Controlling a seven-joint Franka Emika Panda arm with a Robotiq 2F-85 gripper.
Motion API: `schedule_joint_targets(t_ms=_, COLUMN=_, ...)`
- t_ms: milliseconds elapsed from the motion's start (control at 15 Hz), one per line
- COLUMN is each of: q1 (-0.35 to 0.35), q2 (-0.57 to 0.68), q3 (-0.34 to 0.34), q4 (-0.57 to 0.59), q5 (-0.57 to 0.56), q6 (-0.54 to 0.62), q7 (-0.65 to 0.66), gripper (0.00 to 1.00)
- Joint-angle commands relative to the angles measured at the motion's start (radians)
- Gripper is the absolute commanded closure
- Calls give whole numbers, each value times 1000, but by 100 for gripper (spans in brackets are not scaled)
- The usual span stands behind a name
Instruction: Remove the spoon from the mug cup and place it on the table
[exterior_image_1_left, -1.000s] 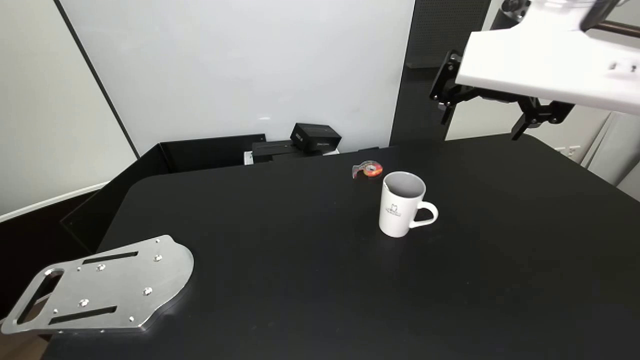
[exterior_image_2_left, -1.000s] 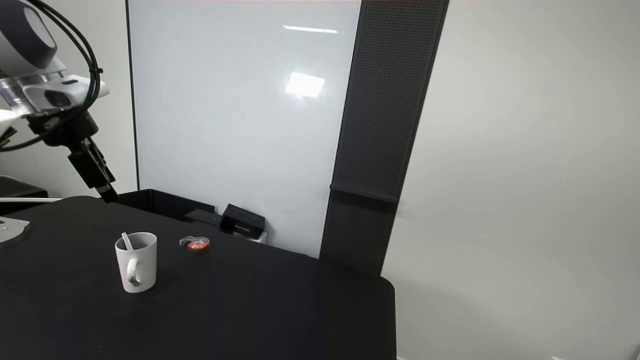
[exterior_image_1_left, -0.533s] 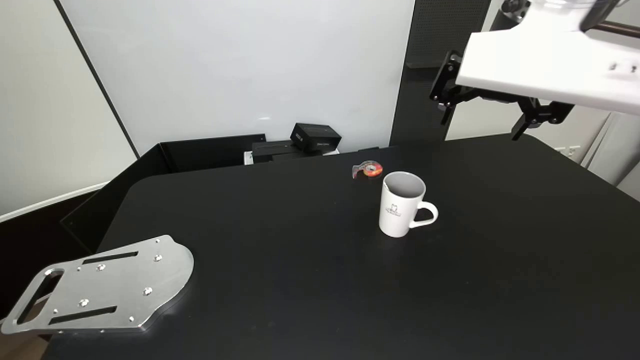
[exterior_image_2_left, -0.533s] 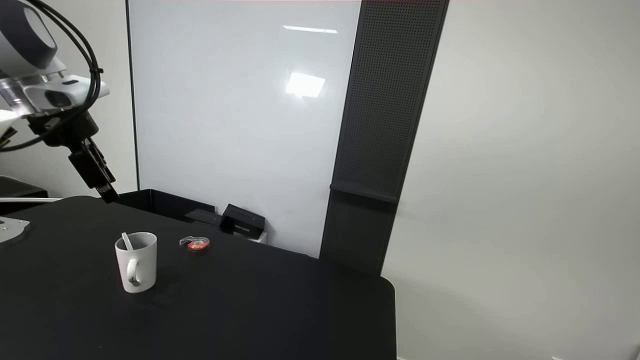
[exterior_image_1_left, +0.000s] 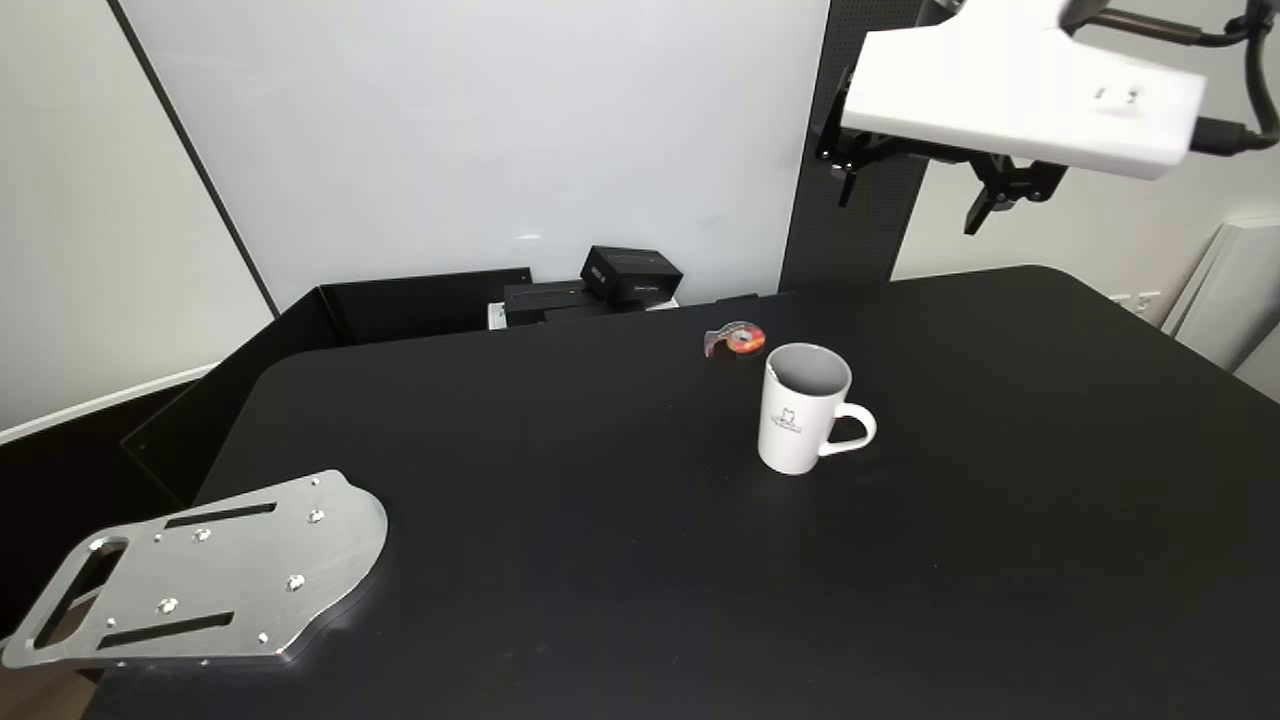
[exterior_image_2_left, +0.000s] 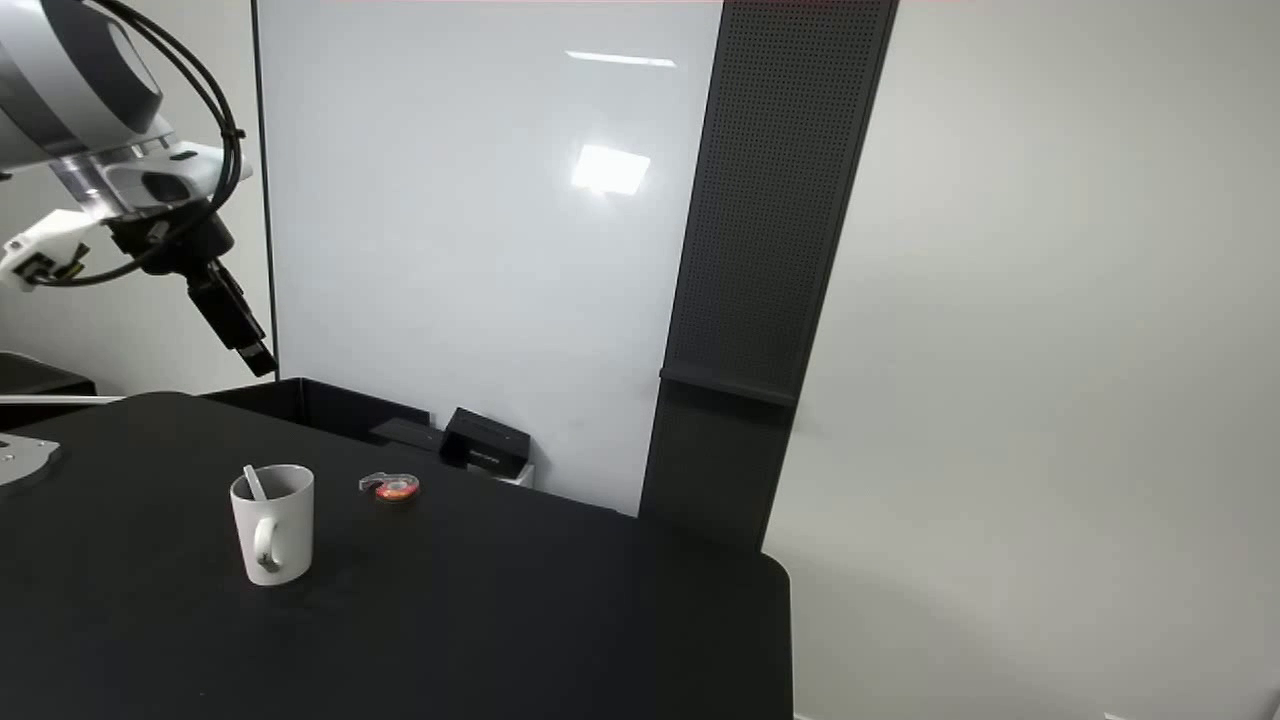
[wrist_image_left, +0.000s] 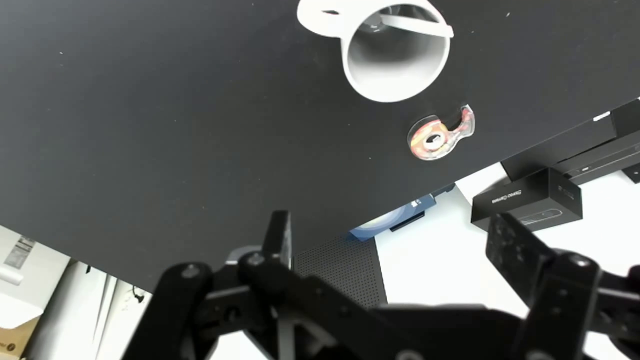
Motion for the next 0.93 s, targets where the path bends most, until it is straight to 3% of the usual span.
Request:
schedule_joint_targets(t_ms=0, q1=69, q2=113, q3=-46, q4=153, q5=-43, q6=-51, q7=56, gripper=0)
schedule_joint_targets(t_ms=533, q1=197, q2=265, q3=-107, q4=325, q5=-64, q6=-119, q7=75, gripper=0)
schedule_joint_targets(t_ms=867, q1=239, q2=335, q3=-126, q4=382, q5=-55, q6=-194, q7=58, gripper=0)
